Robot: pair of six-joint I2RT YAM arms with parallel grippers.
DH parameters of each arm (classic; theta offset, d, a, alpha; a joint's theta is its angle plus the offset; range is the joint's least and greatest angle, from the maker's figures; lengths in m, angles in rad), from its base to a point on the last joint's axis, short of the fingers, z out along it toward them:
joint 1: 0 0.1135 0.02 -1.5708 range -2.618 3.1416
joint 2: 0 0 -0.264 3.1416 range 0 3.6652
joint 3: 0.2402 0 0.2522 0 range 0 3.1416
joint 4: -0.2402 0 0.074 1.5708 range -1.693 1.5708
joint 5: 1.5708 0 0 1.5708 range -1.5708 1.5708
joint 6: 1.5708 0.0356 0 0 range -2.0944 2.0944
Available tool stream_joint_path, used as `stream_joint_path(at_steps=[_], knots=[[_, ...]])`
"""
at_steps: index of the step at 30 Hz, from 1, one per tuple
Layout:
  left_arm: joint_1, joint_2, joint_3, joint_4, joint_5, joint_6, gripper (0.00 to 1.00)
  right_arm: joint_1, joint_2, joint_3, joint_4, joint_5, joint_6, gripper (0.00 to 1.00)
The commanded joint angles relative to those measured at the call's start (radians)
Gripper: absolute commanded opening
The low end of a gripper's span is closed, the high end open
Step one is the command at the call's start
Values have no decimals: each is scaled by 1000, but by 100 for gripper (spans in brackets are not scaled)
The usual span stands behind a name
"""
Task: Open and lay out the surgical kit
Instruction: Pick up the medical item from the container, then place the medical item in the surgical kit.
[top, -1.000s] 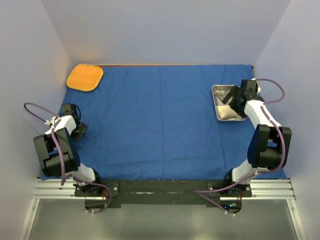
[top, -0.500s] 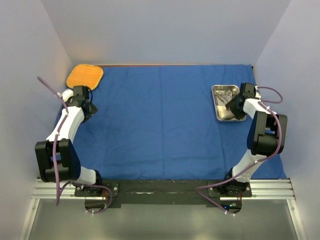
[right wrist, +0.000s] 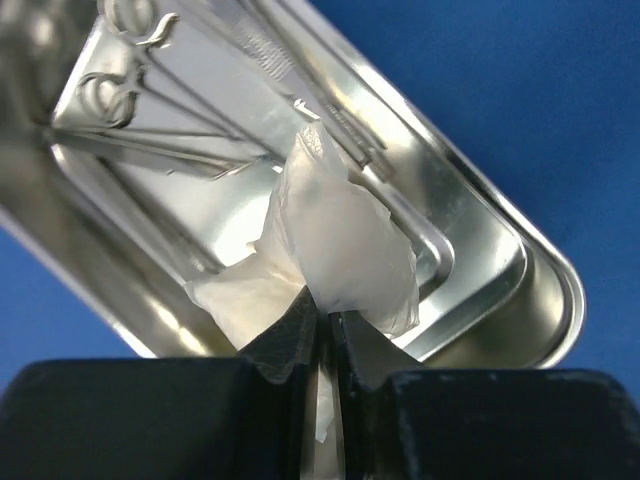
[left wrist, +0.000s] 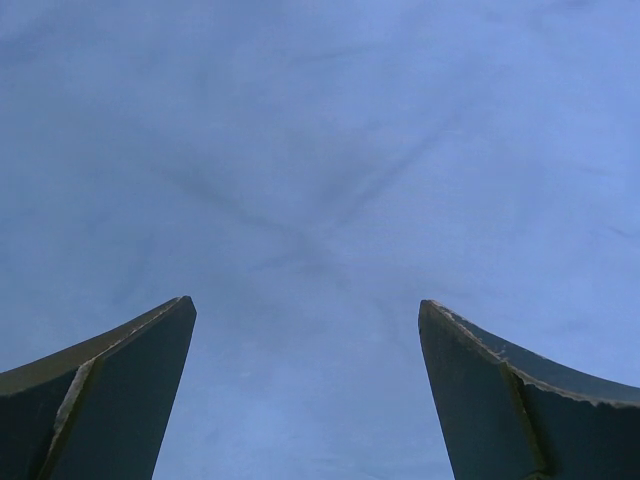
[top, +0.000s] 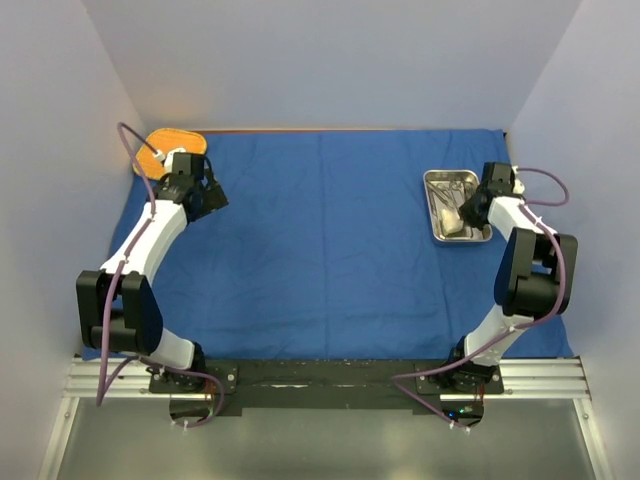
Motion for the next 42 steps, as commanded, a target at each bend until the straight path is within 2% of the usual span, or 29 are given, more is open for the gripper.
stream_joint_path(at_steps=[1, 5, 7, 10, 17, 23, 24, 34, 37, 38, 40, 41, 42], knots=[[-39, 26, 89, 109, 210, 95, 100, 63, -132, 55, -7, -26, -116, 9], [-84, 61, 143, 150, 372, 109, 100, 177, -163, 92, 16, -86, -215, 9], [-111, 81, 167, 185, 486, 106, 100, 252, -162, 103, 65, -190, -257, 9], [-146, 108, 181, 248, 604, 69, 100, 341, -128, 115, 124, -326, -216, 10], [-242, 176, 187, 385, 744, -31, 99, 566, -22, 169, 272, -438, -104, 13], [-297, 225, 175, 414, 729, -80, 92, 638, 58, 210, 327, -489, -46, 13], [-300, 230, 175, 408, 722, -87, 88, 643, 70, 212, 326, -491, -39, 13], [-302, 270, 154, 368, 741, -110, 79, 648, 73, 224, 391, -472, 2, 13], [-302, 271, 151, 374, 748, -110, 63, 646, 79, 224, 407, -481, 14, 13], [-302, 271, 149, 385, 755, -110, 50, 648, 84, 224, 411, -486, 18, 13], [-302, 262, 143, 405, 764, -109, 40, 651, 84, 218, 416, -494, 21, 13], [-302, 257, 135, 423, 764, -107, 27, 651, 82, 207, 421, -495, 22, 13], [-302, 251, 132, 432, 764, -107, 23, 652, 82, 203, 419, -494, 22, 14]])
